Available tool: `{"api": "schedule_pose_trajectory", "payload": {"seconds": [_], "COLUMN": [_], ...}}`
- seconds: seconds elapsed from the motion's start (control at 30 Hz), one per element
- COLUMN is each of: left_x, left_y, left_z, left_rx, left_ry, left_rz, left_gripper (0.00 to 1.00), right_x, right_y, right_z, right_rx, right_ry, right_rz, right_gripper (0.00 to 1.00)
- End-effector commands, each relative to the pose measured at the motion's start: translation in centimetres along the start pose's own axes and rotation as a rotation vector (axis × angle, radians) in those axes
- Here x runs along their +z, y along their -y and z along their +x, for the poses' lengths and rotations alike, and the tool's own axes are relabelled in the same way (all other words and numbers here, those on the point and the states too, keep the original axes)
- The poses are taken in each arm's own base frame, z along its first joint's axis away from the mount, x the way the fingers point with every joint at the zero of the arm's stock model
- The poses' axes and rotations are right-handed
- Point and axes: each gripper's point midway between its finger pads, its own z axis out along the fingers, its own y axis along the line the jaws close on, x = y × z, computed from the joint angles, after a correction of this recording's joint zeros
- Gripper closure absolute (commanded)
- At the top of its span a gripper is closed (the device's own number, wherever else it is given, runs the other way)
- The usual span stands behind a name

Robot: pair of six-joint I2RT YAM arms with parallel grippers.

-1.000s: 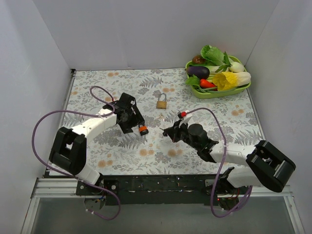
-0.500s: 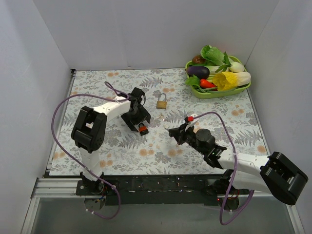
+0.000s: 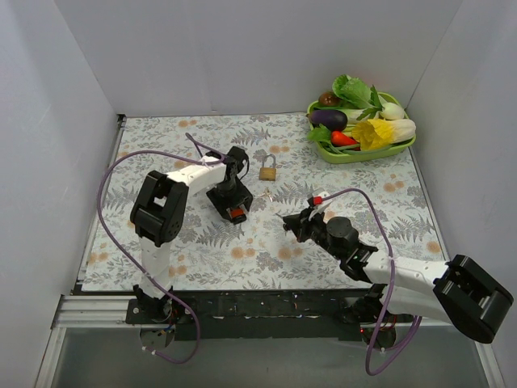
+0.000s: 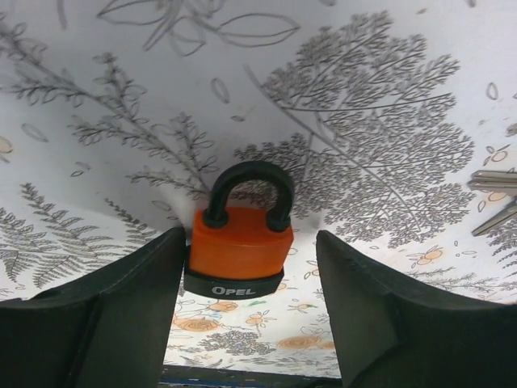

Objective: Unlock with the key

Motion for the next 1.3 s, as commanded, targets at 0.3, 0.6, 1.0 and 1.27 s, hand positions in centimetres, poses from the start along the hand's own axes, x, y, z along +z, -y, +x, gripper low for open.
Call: {"api": "schedule_pose_trajectory", "payload": {"seconds": [0.3,0.6,1.0,1.27], "left_x": [1.2,-1.4,-15.8,-21.6], "left_y": [0.2,3.6,9.9,7.6], "left_z": [-0.4,1.0,4.2,4.1], "left_rx": [0.114,0.048,-0.495,-0.820], "left_ry": [0.018,-0.003,-0.176,-0.230], "left_rz": [-0.108,0.074,0.806,1.070], "left_gripper": [0.52,1.00,1.00,1.00], "right_x": [-0.3,-0.7,-2.7,-3.3], "right_y": [0.3,-0.1,-2.4,-5.7], "right_z": [-1.7,-2.5,-8.4,-11.9], "right_rx": [-0.025,-0.011,0.017,0.056], "right_ry": [0.070,0.047,0.097,0.153], "right_rz": [0.022,0.017,0.047,0.109], "right_gripper": [0.99,0.99,0.99,0.99]}}
